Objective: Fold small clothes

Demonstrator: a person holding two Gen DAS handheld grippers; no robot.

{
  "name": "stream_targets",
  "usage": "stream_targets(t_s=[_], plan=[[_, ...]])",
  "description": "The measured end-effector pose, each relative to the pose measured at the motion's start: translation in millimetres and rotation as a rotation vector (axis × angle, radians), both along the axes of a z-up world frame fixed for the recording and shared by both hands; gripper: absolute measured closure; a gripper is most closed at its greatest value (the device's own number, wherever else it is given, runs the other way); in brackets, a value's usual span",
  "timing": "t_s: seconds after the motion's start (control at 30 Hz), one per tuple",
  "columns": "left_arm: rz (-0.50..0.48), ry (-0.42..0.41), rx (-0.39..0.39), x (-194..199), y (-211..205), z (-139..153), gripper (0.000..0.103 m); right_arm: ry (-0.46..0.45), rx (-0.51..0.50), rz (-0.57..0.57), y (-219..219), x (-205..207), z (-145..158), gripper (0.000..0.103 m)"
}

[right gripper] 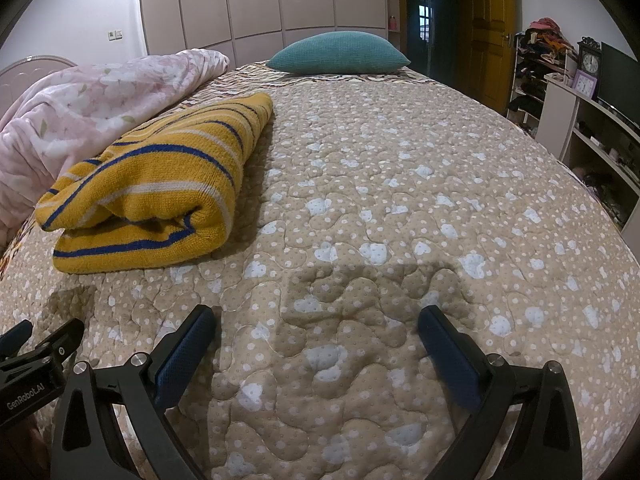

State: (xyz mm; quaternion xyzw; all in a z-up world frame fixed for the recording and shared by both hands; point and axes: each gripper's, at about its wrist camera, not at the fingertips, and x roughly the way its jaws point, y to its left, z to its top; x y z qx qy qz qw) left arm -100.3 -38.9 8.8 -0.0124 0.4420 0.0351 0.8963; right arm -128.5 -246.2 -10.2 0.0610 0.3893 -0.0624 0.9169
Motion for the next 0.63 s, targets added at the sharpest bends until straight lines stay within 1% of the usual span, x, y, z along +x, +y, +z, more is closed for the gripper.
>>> stream_targets(t_s=[0.63], plan=[[0.0, -0.001, -0.001, -0.5, -0.9, -0.4, 0.0, -0.001, -0.006, 0.0, -0.8, 1.4, -0.5, 0.0]])
